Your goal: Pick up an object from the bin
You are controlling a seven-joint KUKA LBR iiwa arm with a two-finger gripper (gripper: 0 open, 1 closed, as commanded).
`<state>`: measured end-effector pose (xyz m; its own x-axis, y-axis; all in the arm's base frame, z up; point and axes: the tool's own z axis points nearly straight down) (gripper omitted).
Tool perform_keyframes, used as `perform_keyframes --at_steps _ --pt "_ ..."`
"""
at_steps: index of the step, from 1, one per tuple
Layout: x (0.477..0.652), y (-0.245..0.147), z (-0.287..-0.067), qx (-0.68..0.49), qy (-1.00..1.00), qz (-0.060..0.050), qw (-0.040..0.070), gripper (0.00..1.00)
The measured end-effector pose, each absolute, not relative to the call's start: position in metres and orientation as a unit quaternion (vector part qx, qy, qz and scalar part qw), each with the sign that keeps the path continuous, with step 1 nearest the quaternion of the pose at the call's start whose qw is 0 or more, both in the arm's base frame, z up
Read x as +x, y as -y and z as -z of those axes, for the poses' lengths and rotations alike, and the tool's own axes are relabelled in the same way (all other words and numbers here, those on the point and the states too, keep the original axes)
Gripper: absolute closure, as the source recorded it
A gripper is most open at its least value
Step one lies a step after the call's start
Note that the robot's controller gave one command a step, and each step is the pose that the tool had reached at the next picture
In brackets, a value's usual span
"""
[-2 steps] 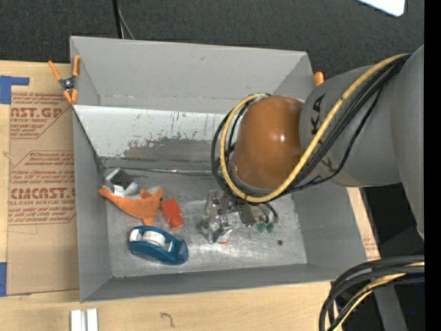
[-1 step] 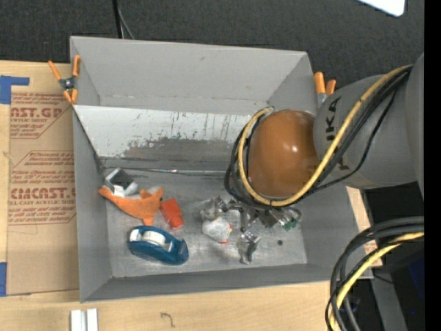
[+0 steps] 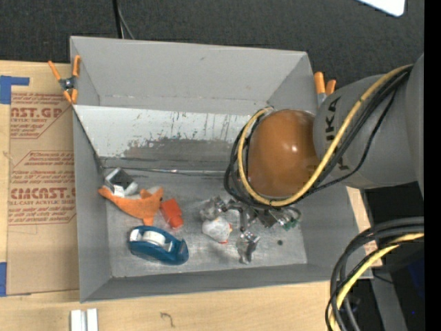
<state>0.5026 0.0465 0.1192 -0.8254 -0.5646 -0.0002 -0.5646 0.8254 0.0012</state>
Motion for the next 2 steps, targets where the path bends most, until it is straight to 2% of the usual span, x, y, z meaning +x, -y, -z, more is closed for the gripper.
perform_keyframes --at_steps 1,2 --pt "0.5307 -0.0391 -0.0726 0.334 0.943 0.0 -0.002 1.0" --pt "0.5307 -0.0391 -0.0726 0.334 0.943 0.0 -0.002 1.0"
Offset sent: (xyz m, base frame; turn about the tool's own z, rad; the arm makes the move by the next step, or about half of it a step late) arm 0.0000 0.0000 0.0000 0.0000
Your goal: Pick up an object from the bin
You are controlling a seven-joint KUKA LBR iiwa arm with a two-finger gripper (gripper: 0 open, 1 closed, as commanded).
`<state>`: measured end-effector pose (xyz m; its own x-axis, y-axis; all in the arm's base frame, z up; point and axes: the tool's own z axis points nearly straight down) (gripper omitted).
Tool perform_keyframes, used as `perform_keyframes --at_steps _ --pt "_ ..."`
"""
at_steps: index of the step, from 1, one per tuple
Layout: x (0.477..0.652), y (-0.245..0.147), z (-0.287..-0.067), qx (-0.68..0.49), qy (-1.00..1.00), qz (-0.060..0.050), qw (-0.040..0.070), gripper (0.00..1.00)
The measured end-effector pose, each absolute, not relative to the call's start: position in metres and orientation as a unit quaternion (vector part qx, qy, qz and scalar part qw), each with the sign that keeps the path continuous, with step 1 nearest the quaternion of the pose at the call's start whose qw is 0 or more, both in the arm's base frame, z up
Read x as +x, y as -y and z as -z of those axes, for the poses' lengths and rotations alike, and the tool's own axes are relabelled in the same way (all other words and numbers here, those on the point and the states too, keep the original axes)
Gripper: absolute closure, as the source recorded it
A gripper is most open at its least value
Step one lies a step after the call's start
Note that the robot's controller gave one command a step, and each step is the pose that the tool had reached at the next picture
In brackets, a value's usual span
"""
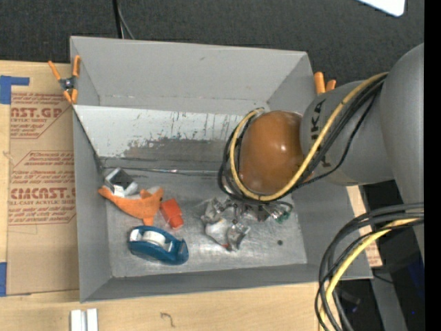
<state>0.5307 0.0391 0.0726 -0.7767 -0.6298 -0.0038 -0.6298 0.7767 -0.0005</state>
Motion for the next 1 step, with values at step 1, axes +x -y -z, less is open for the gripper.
perform_keyframes --at_steps 1 --pt "0.5279 -0.0439 -0.2139 -0.357 -0.934 -0.001 0.001 1.0"
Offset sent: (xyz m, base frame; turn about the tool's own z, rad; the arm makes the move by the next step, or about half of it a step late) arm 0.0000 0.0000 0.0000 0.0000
